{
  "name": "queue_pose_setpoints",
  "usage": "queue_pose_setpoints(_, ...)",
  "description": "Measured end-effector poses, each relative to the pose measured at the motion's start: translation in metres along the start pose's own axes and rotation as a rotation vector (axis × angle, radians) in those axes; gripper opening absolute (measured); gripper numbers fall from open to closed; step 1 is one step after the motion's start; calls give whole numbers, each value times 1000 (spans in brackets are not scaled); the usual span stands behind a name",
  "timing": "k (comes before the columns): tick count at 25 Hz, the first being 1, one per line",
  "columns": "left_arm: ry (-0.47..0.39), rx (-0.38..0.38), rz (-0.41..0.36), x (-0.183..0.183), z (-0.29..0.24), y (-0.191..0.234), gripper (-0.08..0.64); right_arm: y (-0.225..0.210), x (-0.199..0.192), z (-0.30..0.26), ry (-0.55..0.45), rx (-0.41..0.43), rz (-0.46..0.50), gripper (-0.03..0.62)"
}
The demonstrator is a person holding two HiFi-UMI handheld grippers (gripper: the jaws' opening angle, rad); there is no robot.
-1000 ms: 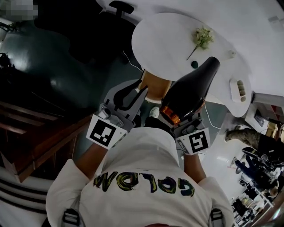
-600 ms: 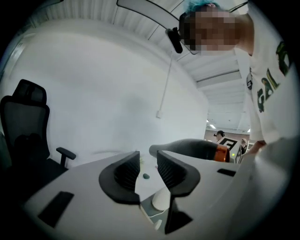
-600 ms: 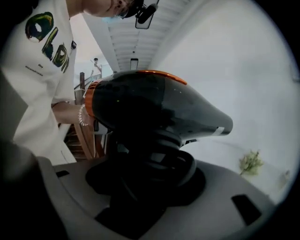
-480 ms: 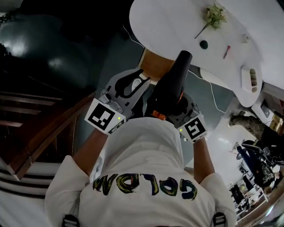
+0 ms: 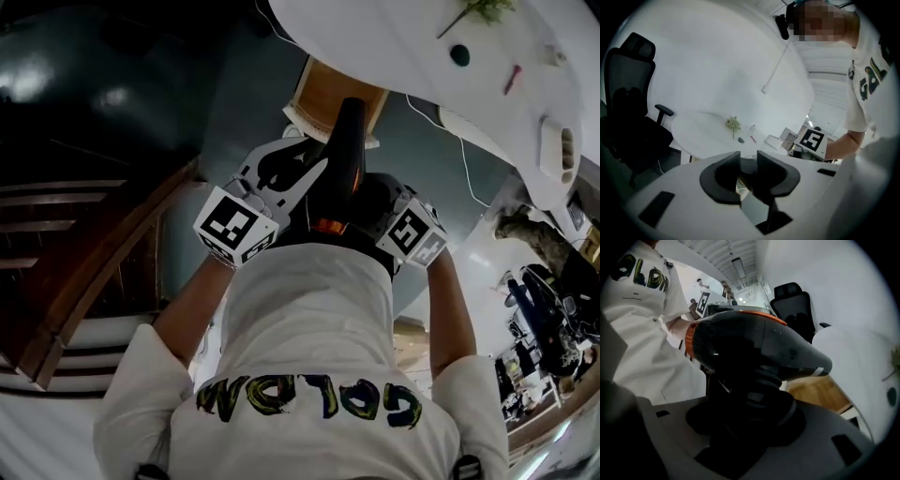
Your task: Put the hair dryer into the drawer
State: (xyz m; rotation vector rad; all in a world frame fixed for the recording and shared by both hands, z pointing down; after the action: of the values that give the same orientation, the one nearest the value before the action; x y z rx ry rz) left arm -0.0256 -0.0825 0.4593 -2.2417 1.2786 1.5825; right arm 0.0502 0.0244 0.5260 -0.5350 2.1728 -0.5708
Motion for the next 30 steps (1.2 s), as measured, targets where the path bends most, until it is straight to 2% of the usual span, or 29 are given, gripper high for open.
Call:
queue_pose_setpoints(5,39,-1,29,-34,0,28,117,-23,-10,-34,106,44,-54,252)
queue_pose_setpoints(12,60,8,17,-47,-18,46,115,-62,-18,-40,185,12,-89,253)
queue_pose_setpoints(17,78,7,-1,-50,-35,58,117,-81,-17,-47,254,19,-49,253)
queue_pose_setpoints(23,121,0,-21,-56,-51,65,117,-89,-20,-58,249,101,-104,252)
queue_pose_setpoints(30,156,-20,-70,-67,-73,69,118,-128,-30,-64,290,69,-132,252)
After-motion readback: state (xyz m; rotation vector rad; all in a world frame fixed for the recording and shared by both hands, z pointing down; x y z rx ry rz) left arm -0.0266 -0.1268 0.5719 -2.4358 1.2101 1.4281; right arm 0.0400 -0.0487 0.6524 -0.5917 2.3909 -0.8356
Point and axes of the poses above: the fingertips, and each gripper's own axes: z backward along the fingers, y to its left, x out of its top, the point moved 3 cm from there along z, backward along the fingers, and after that the axes turned 15 degrees about x, right-handed, at the moved point
